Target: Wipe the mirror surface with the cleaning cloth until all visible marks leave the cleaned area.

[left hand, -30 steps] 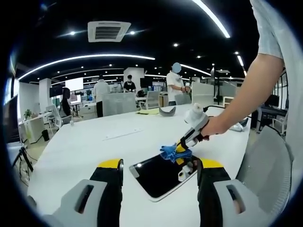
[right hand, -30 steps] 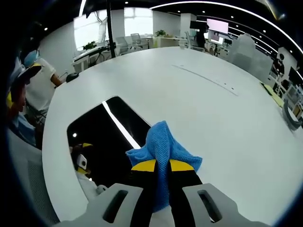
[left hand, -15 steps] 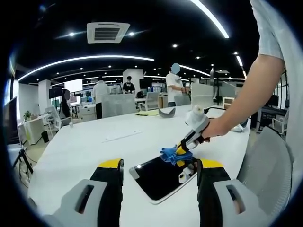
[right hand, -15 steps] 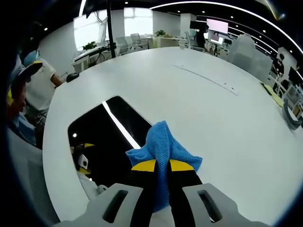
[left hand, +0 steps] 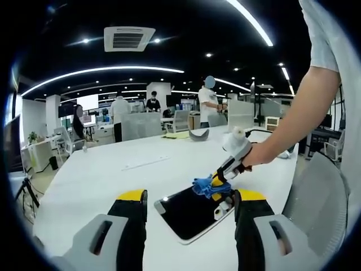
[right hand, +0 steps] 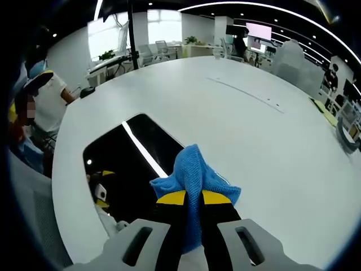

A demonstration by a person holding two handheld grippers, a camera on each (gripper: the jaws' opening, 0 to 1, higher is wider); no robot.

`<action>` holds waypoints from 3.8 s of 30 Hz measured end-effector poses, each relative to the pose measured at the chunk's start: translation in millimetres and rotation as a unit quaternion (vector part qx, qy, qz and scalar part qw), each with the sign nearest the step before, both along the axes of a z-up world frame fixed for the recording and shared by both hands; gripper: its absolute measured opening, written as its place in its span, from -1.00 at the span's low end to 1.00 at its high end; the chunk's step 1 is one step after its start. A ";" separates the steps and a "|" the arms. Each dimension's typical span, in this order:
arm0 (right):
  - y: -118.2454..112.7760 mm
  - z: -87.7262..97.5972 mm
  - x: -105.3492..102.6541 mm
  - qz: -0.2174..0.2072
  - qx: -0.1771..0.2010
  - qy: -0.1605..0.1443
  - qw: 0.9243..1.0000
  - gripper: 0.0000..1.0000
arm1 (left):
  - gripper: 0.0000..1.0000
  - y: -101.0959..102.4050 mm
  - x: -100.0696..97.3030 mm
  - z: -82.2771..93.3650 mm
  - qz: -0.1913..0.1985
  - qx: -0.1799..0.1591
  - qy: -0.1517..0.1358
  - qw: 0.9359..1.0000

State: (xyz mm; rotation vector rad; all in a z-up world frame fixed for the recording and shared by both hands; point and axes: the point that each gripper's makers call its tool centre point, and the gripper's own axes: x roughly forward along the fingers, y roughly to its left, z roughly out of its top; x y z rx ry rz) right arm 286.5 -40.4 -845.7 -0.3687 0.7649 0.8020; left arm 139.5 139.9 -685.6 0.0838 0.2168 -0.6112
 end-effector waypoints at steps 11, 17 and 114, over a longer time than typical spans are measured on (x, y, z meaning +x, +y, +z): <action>0.4 -0.1 -3.9 -0.002 0.003 -0.001 1.000 -0.92 | 0.25 0.5 -1.4 -0.1 -0.001 0.001 0.000 1.000; 0.1 -0.1 -5.6 -0.002 0.004 -0.002 1.000 -0.92 | 0.25 -0.3 -1.3 -0.1 -0.001 0.000 0.000 1.000; -0.8 0.0 -37.9 -0.006 0.011 -0.001 1.000 -0.92 | 0.24 -3.6 -7.4 0.8 -0.016 0.004 -0.003 1.000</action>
